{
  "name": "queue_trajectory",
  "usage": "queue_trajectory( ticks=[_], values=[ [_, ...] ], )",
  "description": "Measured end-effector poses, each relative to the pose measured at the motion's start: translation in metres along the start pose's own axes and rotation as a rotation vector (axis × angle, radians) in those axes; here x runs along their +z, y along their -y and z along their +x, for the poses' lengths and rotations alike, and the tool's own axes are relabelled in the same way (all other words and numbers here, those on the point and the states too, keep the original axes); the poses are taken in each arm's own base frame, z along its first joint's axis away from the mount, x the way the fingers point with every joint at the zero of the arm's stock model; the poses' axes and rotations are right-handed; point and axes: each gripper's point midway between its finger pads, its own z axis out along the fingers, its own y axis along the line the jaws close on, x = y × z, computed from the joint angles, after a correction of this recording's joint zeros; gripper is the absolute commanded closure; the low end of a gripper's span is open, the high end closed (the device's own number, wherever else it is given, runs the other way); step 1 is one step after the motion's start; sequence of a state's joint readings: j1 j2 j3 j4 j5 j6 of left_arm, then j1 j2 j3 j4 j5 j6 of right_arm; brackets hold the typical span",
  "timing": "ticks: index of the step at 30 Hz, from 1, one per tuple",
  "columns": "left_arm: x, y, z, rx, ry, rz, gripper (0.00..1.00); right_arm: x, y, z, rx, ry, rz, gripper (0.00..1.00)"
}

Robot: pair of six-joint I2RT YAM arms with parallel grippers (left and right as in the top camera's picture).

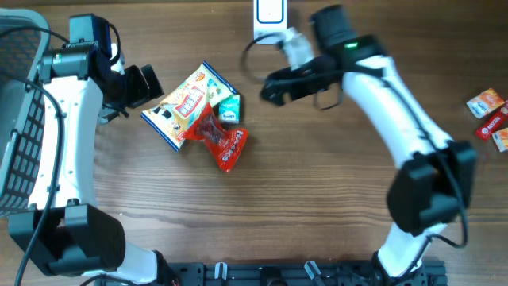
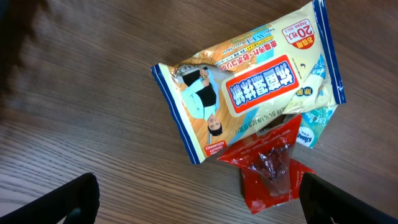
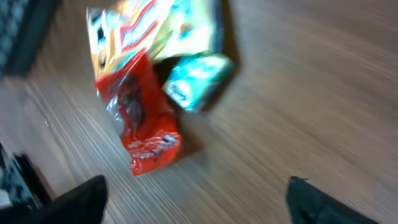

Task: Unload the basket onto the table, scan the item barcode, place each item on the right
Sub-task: 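Reach the right gripper to the pile and grasp the red Hacks bag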

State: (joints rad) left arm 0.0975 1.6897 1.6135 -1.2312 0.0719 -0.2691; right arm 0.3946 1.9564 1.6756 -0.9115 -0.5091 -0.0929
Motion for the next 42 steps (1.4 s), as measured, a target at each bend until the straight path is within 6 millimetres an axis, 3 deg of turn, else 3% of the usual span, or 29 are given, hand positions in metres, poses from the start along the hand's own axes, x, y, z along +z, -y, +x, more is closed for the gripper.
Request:
queue_trajectory(
  ticks=[3, 6, 13, 14, 17, 22, 30, 34, 42],
  values=[
    [0.0, 0.0, 0.0, 0.0, 0.0, 0.0, 0.0, 0.031, -0.028, 0.006, -0.094, -0.051, -0.011, 0.15],
    [0.0, 0.0, 0.0, 0.0, 0.0, 0.0, 0.0, 0.048, -0.06, 0.009, -0.189, -0.066, -0.024, 0.18],
    [0.0, 0.0, 0.0, 0.0, 0.0, 0.0, 0.0, 0.071, -0.099, 0.016, -0.336, -0.085, 0.049, 0.31],
    [0.0, 0.0, 0.0, 0.0, 0.0, 0.0, 0.0, 0.073, -0.103, 0.016, -0.349, -0.082, 0.056, 0.36],
    [0.0, 0.0, 0.0, 0.0, 0.0, 0.0, 0.0, 0.078, -0.113, 0.013, -0.37, -0.061, 0.08, 0.38],
    [0.0, 0.0, 0.0, 0.0, 0.0, 0.0, 0.0, 0.088, -0.112, 0.01, -0.355, -0.049, 0.121, 0.36],
    [0.0, 0.0, 0.0, 0.0, 0.0, 0.0, 0.0, 0.13, -0.088, 0.031, -0.289, -0.139, 0.146, 0.36],
    [0.0, 0.0, 0.0, 0.0, 0.0, 0.0, 0.0, 0.14, -0.086, 0.038, -0.273, -0.162, 0.146, 0.38],
    [0.0, 0.0, 0.0, 0.0, 0.0, 0.0, 0.0, 0.144, -0.087, 0.035, -0.232, -0.148, 0.153, 0.9]
  ],
)
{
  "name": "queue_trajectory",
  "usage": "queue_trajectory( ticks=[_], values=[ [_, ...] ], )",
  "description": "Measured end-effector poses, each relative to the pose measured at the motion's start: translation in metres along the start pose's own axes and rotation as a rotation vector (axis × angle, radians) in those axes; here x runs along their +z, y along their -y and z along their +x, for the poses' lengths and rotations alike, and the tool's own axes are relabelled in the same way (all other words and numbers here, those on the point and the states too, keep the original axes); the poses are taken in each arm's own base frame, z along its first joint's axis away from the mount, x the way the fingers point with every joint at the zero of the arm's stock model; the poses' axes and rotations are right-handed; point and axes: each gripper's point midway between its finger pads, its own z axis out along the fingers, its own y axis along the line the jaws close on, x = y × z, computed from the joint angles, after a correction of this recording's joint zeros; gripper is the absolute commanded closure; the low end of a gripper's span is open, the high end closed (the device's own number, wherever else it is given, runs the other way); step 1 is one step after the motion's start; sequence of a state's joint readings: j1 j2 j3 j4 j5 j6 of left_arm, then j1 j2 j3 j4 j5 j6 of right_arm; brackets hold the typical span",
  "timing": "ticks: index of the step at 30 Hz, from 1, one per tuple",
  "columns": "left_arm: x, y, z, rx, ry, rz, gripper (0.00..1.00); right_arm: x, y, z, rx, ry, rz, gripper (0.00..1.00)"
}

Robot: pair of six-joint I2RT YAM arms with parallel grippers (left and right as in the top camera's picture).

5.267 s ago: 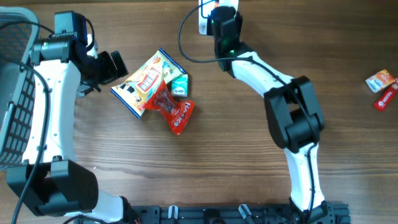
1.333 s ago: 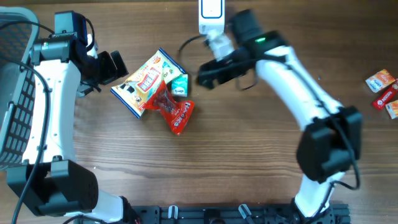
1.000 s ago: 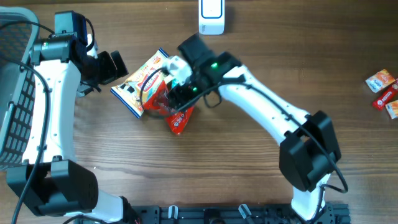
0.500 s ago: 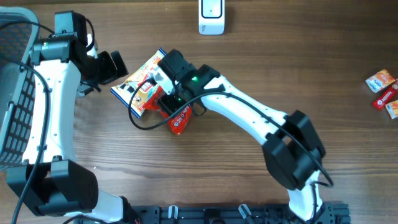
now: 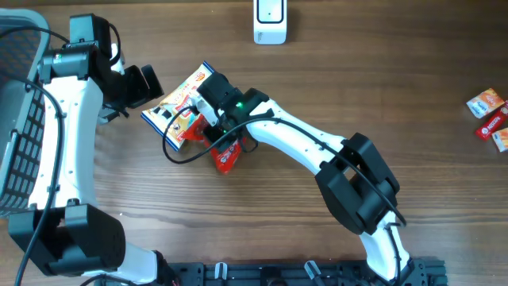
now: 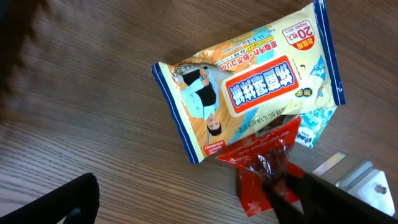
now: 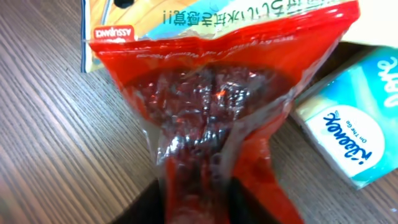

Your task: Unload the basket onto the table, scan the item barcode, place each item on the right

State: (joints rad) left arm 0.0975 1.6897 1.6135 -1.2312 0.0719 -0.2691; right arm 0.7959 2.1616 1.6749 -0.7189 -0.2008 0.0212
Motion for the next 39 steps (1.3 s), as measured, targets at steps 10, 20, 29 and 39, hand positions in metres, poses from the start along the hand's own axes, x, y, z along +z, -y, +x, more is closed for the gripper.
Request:
queue_trajectory(
  ticks=[10, 20, 29, 39],
  values=[
    [0.0, 0.0, 0.0, 0.0, 0.0, 0.0, 0.0, 0.003, 0.002, 0.0, 0.087, -0.001, -0.011, 0.96],
    [0.0, 0.0, 0.0, 0.0, 0.0, 0.0, 0.0, -0.045, 0.055, -0.017, 0.322, 0.113, -0.422, 0.96],
    [0.0, 0.0, 0.0, 0.0, 0.0, 0.0, 0.0, -0.143, 0.181, 0.041, 0.666, 0.335, -0.808, 0.96],
    [0.0, 0.0, 0.0, 0.0, 0.0, 0.0, 0.0, -0.107, 0.172, 0.104, 0.749, 0.466, -1.049, 0.96]
  ],
)
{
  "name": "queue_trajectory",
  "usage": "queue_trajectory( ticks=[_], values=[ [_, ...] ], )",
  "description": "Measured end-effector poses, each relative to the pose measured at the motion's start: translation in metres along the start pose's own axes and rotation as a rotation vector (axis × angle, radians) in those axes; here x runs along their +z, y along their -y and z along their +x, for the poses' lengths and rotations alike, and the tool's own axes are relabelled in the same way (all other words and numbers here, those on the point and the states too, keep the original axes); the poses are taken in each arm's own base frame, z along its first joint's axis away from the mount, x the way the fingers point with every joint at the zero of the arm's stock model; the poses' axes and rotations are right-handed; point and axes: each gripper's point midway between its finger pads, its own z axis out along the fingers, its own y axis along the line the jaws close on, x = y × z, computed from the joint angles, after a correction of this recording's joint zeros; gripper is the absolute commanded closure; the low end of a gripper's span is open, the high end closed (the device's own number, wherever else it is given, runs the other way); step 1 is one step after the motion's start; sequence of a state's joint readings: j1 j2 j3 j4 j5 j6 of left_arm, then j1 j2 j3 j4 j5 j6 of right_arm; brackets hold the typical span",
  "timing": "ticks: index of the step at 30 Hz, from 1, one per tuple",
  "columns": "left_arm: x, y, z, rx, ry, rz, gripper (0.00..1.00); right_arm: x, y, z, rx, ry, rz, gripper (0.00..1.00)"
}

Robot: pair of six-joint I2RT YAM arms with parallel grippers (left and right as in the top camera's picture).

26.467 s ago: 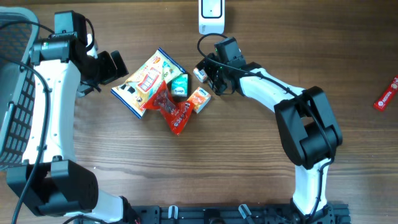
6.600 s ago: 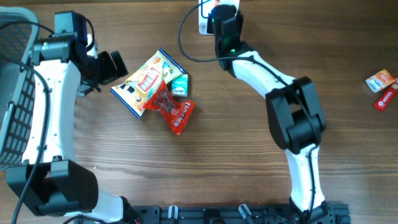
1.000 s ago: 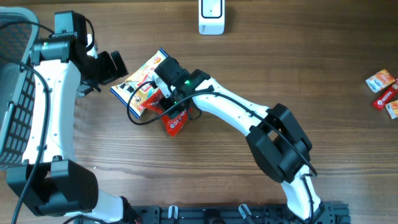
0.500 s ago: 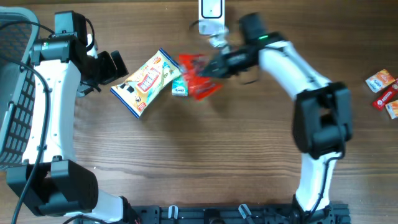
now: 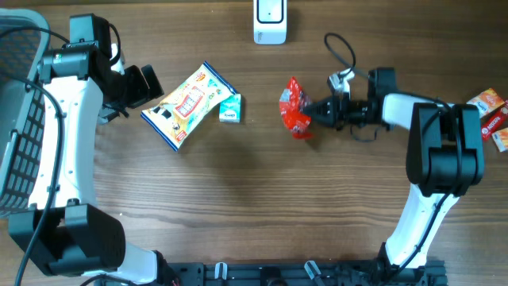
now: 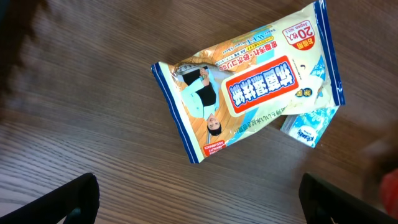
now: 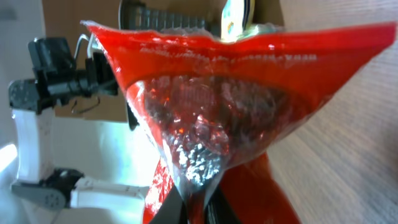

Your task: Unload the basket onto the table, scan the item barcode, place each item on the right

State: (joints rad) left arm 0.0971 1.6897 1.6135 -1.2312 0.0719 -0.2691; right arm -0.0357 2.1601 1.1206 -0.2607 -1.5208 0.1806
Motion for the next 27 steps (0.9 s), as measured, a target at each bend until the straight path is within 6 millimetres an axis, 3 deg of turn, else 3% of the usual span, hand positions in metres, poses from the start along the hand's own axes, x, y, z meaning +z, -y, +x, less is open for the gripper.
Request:
queue_trajectory(
  ticks=[3, 5, 7, 9, 11, 16, 19, 20, 21, 27],
  values=[
    [0.0, 0.0, 0.0, 0.0, 0.0, 0.0, 0.0, 0.001, 0.007, 0.01, 0.077, -0.004, -0.022, 0.95],
    [0.0, 0.0, 0.0, 0.0, 0.0, 0.0, 0.0, 0.001, 0.008, 0.011, 0.119, -0.005, -0.028, 0.76],
    [0.0, 0.0, 0.0, 0.0, 0.0, 0.0, 0.0, 0.001, 0.006, 0.005, 0.121, -0.002, -0.028, 0.67],
    [0.0, 0.0, 0.0, 0.0, 0.0, 0.0, 0.0, -0.001, 0.002, -0.005, 0.089, 0.008, -0.024, 0.5],
    [0.0, 0.0, 0.0, 0.0, 0.0, 0.0, 0.0, -0.003, 0.001, -0.012, 0.088, 0.023, -0.016, 0.19],
    [0.0, 0.0, 0.0, 0.0, 0.0, 0.0, 0.0, -0.018, -0.008, -0.038, 0.055, 0.103, 0.011, 0.1],
    [0.0, 0.0, 0.0, 0.0, 0.0, 0.0, 0.0, -0.037, -0.026, -0.056, 0.009, 0.167, 0.014, 0.01],
    [0.0, 0.0, 0.0, 0.0, 0.0, 0.0, 0.0, -0.043, -0.035, -0.06, -0.012, 0.185, 0.012, 0.01],
    [0.0, 0.0, 0.0, 0.0, 0.0, 0.0, 0.0, -0.056, -0.064, -0.069, -0.091, 0.223, 0.009, 0.01],
    [0.0, 0.0, 0.0, 0.0, 0.0, 0.0, 0.0, -0.051, -0.13, -0.069, -0.22, 0.244, 0.001, 0.01]
  ],
)
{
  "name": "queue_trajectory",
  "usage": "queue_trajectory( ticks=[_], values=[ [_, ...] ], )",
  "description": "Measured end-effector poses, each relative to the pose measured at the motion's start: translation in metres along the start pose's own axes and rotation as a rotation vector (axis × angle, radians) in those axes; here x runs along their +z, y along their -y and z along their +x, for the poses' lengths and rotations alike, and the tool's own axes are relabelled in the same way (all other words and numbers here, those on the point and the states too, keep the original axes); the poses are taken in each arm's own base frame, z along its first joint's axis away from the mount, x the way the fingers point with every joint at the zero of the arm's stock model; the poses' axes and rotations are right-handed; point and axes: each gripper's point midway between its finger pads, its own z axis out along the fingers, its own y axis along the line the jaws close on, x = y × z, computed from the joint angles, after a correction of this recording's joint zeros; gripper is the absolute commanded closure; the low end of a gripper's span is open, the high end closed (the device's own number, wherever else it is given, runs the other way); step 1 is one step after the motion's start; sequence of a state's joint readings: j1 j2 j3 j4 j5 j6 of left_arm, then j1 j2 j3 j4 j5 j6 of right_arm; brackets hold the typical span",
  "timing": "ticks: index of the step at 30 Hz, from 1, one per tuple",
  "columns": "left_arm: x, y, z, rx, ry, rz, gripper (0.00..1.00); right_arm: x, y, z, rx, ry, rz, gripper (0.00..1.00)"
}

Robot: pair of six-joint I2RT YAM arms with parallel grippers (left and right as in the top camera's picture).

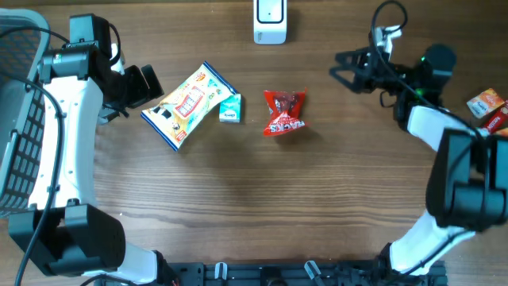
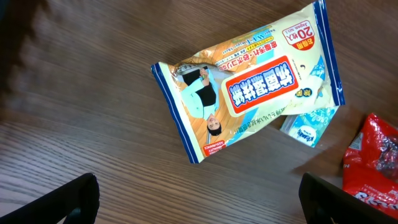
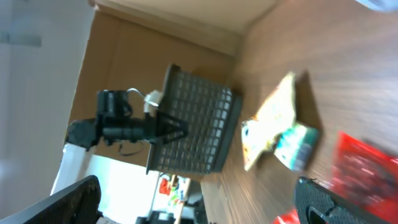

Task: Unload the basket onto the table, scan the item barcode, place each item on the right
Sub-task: 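Lower the right gripper onto the red bag and grasp it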

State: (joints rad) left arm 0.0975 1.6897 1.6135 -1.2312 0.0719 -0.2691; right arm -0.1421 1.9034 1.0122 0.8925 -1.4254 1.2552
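Observation:
The red snack bag (image 1: 284, 114) lies flat on the wooden table, a little below the white scanner (image 1: 270, 21) at the far edge. It also shows at the right edge of the left wrist view, red bag (image 2: 373, 163), and blurred in the right wrist view, red bag (image 3: 364, 165). My right gripper (image 1: 341, 67) hangs open and empty to the bag's upper right, well apart from it. My left gripper (image 1: 147, 83) is open beside the wipes pack (image 1: 186, 103), holding nothing. No barcode can be made out.
A small teal tissue pack (image 1: 229, 109) touches the wipes pack's right end. A dark mesh basket (image 1: 16, 119) stands at the left edge. A few small snack packets (image 1: 488, 115) lie at the right edge. A black cable loops above the right wrist.
My right gripper was shut on the red bag, holding it right of centre. Now the bag lies on the table below the scanner, and the gripper is open, further right and back.
The red bag lay against the wipes and tissue packs while my right gripper was open near the scanner. Then the gripper was shut on the bag at the pile, then held it right of centre. Now the bag lies released mid-table. The left arm stayed still.

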Motion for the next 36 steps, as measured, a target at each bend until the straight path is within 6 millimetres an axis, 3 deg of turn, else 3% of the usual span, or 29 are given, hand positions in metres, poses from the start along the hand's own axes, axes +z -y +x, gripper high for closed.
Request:
queue_trajectory(
  ticks=[3, 5, 12, 16, 19, 23, 30, 36],
  values=[
    [0.0, 0.0, 0.0, 0.0, 0.0, 0.0, 0.0, 0.005, -0.021, -0.005, -0.024, 0.035, 0.009, 0.01],
    [0.0, 0.0, 0.0, 0.0, 0.0, 0.0, 0.0, 0.007, -0.019, -0.01, 0.019, 0.078, 0.041, 0.01],
    [0.0, 0.0, 0.0, 0.0, 0.0, 0.0, 0.0, -0.003, 0.05, -0.011, 0.193, 0.222, 0.289, 0.0],
    [0.0, 0.0, 0.0, 0.0, 0.0, 0.0, 0.0, -0.001, 0.091, 0.019, 0.233, 0.188, 0.514, 0.01],
    [0.0, 0.0, 0.0, 0.0, 0.0, 0.0, 0.0, 0.004, 0.104, 0.044, 0.206, 0.111, 0.719, 0.01],
    [0.0, 0.0, 0.0, 0.0, 0.0, 0.0, 0.0, 0.016, 0.089, 0.056, 0.04, -0.005, 0.938, 0.01],
    [0.0, 0.0, 0.0, 0.0, 0.0, 0.0, 0.0, 0.056, 0.022, 0.055, -0.465, -0.18, 1.071, 0.01],
    [0.0, 0.0, 0.0, 0.0, 0.0, 0.0, 0.0, 0.082, 0.017, 0.103, -0.817, -0.458, 1.193, 0.01]
  ],
)
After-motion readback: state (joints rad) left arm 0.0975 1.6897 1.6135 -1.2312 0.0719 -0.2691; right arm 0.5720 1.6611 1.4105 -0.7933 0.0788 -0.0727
